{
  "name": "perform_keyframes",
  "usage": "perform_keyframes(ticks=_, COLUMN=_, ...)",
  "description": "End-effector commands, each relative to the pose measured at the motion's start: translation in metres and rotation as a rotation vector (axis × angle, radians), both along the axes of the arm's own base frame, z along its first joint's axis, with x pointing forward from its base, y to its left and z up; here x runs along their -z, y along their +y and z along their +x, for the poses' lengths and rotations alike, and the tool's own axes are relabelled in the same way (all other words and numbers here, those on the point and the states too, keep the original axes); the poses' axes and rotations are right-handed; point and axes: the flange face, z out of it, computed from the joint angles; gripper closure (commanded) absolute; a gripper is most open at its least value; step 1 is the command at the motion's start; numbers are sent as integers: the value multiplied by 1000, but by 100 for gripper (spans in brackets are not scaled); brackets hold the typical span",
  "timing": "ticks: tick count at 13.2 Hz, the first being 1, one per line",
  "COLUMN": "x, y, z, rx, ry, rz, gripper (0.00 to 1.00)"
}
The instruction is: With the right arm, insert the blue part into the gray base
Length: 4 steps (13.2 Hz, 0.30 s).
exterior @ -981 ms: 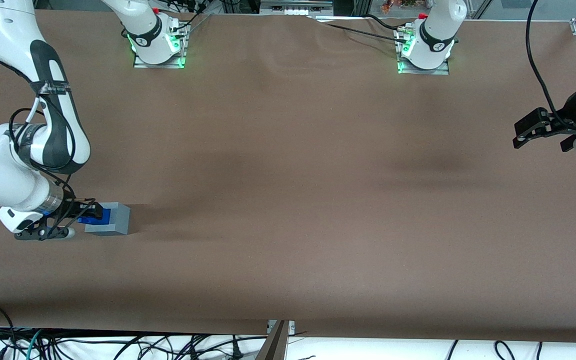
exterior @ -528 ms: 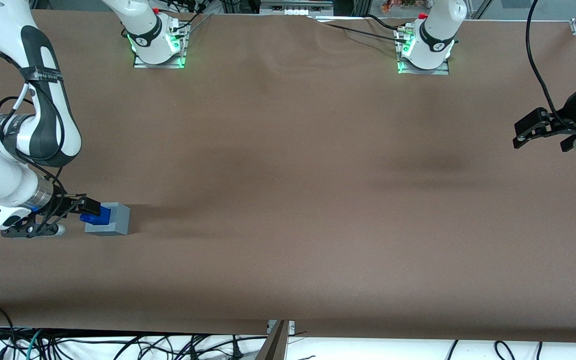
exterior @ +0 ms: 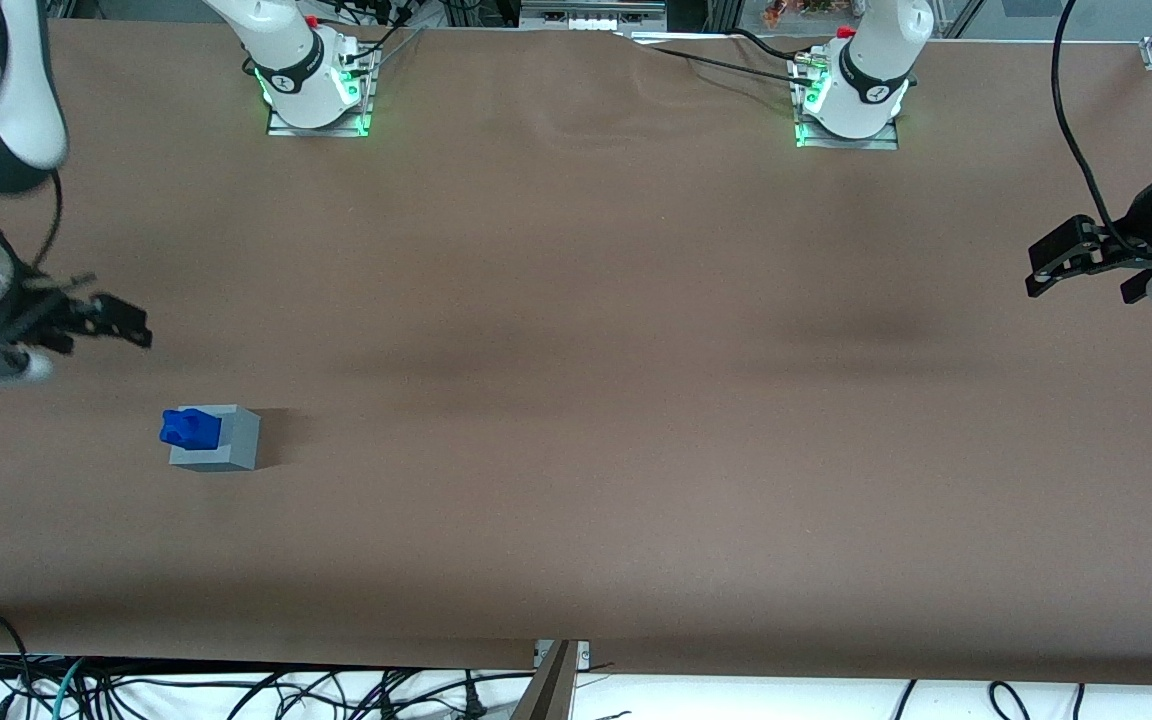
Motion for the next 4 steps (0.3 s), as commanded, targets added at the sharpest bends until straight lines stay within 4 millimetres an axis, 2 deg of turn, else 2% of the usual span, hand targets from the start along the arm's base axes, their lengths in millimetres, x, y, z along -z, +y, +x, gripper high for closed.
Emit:
perform_keyframes(ticks=1, x=-31, y=5, z=-28, rx=-12, ry=0, rz=0, gripper=1)
perform_keyframes(ticks=4, x=-33, y=5, z=-30, rx=-12, ry=4, rz=0, gripper=1)
